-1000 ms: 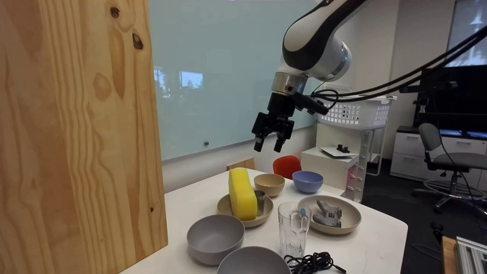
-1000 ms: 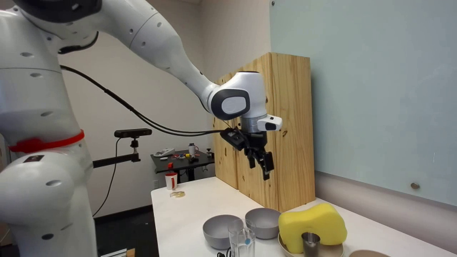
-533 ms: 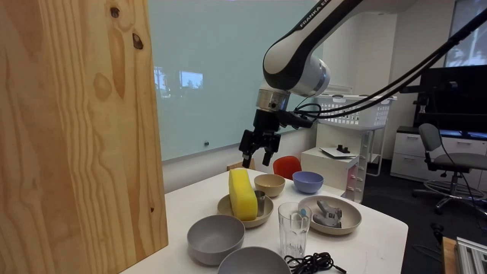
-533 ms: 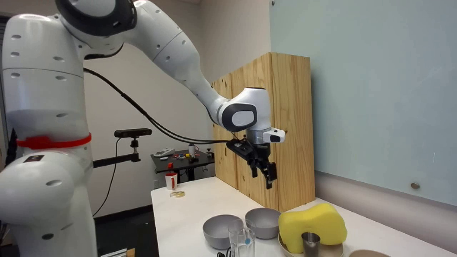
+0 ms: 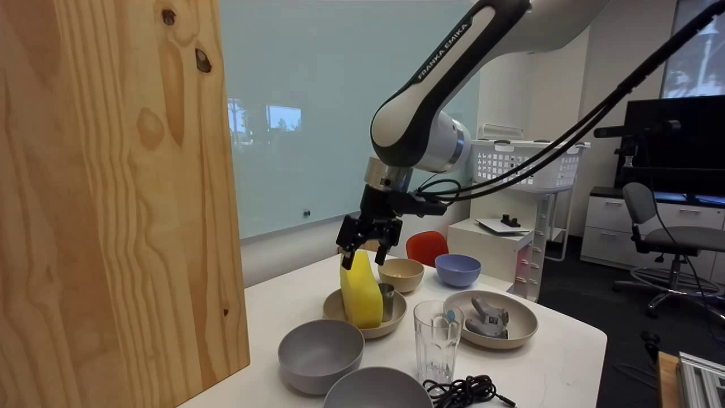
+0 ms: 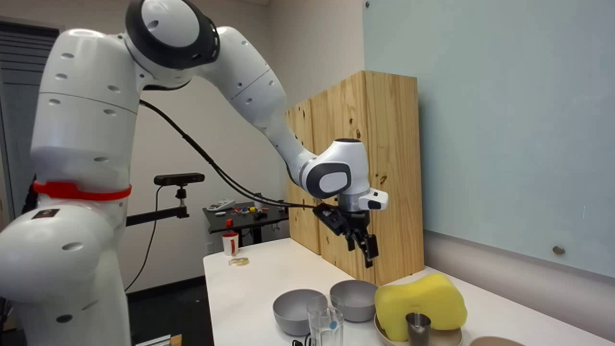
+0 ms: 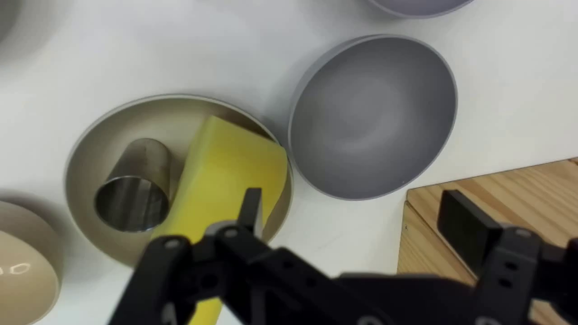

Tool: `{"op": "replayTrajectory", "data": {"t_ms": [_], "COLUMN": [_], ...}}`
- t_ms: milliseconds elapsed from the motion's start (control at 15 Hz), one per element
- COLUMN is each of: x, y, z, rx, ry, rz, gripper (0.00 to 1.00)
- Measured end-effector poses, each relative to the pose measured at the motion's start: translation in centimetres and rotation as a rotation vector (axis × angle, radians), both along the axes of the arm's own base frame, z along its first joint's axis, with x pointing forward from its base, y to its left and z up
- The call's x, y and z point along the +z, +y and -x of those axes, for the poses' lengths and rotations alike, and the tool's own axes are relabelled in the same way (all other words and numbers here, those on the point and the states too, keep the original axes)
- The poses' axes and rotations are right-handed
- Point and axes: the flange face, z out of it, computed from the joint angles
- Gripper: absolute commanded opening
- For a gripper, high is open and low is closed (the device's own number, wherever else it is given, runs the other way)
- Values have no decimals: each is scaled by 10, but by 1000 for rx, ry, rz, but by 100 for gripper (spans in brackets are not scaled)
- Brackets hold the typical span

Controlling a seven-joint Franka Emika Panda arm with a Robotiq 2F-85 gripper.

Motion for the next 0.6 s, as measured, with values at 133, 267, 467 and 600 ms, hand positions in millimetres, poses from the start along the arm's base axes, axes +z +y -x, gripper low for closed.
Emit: {"op": "replayTrajectory", "data": {"t_ms": [133,267,467,600], "x": [-20,-38,-59,-70], "y": [1,2,4,5], "z": [-2,-3,-1,1], "rx": [-50,-92,-146,-172], "ry": [-2,4,25,44], "rz": [-3,-6,-15,-24], "gripper": [100,100,100,100]}}
